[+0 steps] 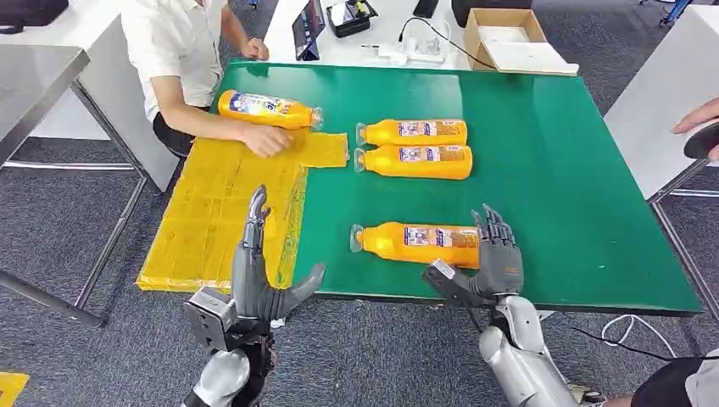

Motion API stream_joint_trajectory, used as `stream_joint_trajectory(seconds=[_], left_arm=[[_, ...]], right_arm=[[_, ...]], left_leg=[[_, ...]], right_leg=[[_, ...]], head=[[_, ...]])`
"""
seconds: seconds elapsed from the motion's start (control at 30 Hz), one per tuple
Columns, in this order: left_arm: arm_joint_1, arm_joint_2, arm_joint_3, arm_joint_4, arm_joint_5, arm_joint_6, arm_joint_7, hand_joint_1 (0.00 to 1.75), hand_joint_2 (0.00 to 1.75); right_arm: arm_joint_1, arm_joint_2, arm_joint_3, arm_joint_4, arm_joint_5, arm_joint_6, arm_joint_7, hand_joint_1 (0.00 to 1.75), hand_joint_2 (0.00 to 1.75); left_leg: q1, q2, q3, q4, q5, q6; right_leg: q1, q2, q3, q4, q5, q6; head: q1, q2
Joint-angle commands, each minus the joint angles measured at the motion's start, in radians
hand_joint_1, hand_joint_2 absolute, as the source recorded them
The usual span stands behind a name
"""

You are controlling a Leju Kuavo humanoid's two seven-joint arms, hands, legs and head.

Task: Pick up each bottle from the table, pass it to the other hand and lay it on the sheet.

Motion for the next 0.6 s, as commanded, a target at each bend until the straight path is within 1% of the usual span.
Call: stream_joint_trajectory(seconds=[0.03, 0.13, 0.2, 0.23, 0.3, 0.37, 0.4, 0.43, 0.47, 0.5, 0.53, 0.57, 0.6], left_arm=[[-0.055, 0.015, -0.028, 0.080, 0.017, -0.023, 0.025, 0.00, 1.75], [-0.055, 0.015, -0.028, 0.080, 0.017, -0.023, 0.025, 0.00, 1.75], [-0.055, 0.015, -0.028, 0.080, 0.017, -0.023, 0.025, 0.00, 1.75], [-0.055, 0.015, -0.028, 0.080, 0.017, -0.023, 0.025, 0.00, 1.75], [-0.056, 0.015, -0.028, 0.082, 0.017, -0.023, 0.025, 0.00, 1.75], [-0.059, 0.015, -0.030, 0.087, 0.025, -0.036, 0.035, 0.00, 1.75], [-0.060, 0.016, -0.031, 0.089, 0.029, -0.043, 0.039, 0.00, 1.75], [-0.061, 0.017, -0.032, 0.091, 0.032, -0.051, 0.045, 0.00, 1.75], [-0.061, 0.018, -0.033, 0.091, 0.032, -0.055, 0.047, 0.00, 1.75], [-0.060, 0.019, -0.034, 0.092, 0.032, -0.058, 0.048, 0.00, 1.75], [-0.060, 0.019, -0.034, 0.092, 0.032, -0.059, 0.048, 0.00, 1.75], [-0.060, 0.019, -0.034, 0.093, 0.031, -0.061, 0.048, 0.00, 1.75], [-0.061, 0.018, -0.034, 0.094, 0.031, -0.062, 0.049, 0.00, 1.75]], right_arm=[[-0.146, 0.011, 0.073, 0.227, 0.021, 0.108, 0.047, 0.00, 1.75], [-0.146, 0.011, 0.073, 0.227, 0.021, 0.108, 0.047, 0.00, 1.75], [-0.146, 0.011, 0.073, 0.227, 0.021, 0.108, 0.047, 0.00, 1.75], [-0.146, 0.011, 0.073, 0.227, 0.021, 0.108, 0.047, 0.00, 1.75], [-0.147, 0.011, 0.078, 0.234, 0.027, 0.114, 0.055, 0.00, 1.75], [-0.165, 0.013, 0.089, 0.255, 0.035, 0.154, 0.072, 0.00, 1.75], [-0.171, 0.015, 0.093, 0.266, 0.037, 0.178, 0.082, 0.00, 1.75], [-0.177, 0.015, 0.100, 0.278, 0.041, 0.212, 0.093, 0.00, 1.75], [-0.179, 0.014, 0.106, 0.283, 0.044, 0.229, 0.096, 0.00, 1.75], [-0.181, 0.015, 0.107, 0.291, 0.041, 0.250, 0.100, 0.00, 1.75], [-0.181, 0.014, 0.111, 0.292, 0.044, 0.256, 0.104, 0.00, 1.75], [-0.181, 0.012, 0.117, 0.291, 0.047, 0.258, 0.110, 0.00, 1.75], [-0.183, 0.011, 0.121, 0.294, 0.050, 0.257, 0.118, 0.00, 1.75]], left_leg=[[0.000, 0.002, 0.003, 0.000, -0.001, -0.001], [0.001, 0.002, 0.006, 0.000, -0.002, -0.002], [0.000, 0.001, 0.003, -0.001, -0.001, -0.001], [0.000, 0.002, 0.006, -0.001, -0.002, -0.002], [0.000, 0.001, 0.003, -0.001, -0.001, -0.001], [0.001, 0.003, 0.008, 0.000, -0.003, -0.002], [0.000, 0.001, 0.003, -0.001, -0.001, -0.001], [0.001, 0.001, 0.005, 0.000, -0.002, -0.001], [0.000, 0.001, 0.003, -0.001, -0.001, -0.001], [0.001, 0.002, 0.006, -0.001, -0.002, -0.002], [0.001, 0.001, 0.005, -0.001, -0.001, -0.001], [0.001, 0.002, 0.007, -0.001, -0.002, -0.002], [0.001, 0.001, 0.005, -0.001, -0.001, -0.001]], right_leg=[[0.000, 0.002, 0.003, 0.000, -0.001, -0.002], [0.001, 0.002, 0.005, 0.000, -0.002, -0.002], [0.000, 0.001, 0.003, -0.001, -0.001, -0.001], [0.001, 0.001, 0.005, -0.001, -0.001, -0.002], [0.000, 0.001, 0.003, 0.000, -0.001, -0.001], [0.001, 0.002, 0.007, 0.000, -0.002, -0.003], [0.000, 0.001, 0.002, 0.000, -0.001, -0.001], [0.001, 0.001, 0.004, 0.000, -0.001, -0.002], [0.000, 0.001, 0.002, 0.000, -0.001, -0.002], [0.001, 0.001, 0.006, -0.001, -0.001, -0.002], [0.001, 0.001, 0.004, -0.001, -0.001, -0.002], [0.001, 0.001, 0.007, -0.001, -0.002, -0.003], [0.001, 0.000, 0.005, -0.001, -0.001, -0.002]], head=[[0.000, 0.000], [0.000, 0.000], [0.000, 0.000], [0.000, 0.000], [0.000, 0.000], [0.000, 0.000], [0.000, 0.000], [0.000, 0.000], [0.000, 0.000], [0.000, 0.000], [0.000, 0.000], [0.000, 0.000], [0.000, 0.000]])
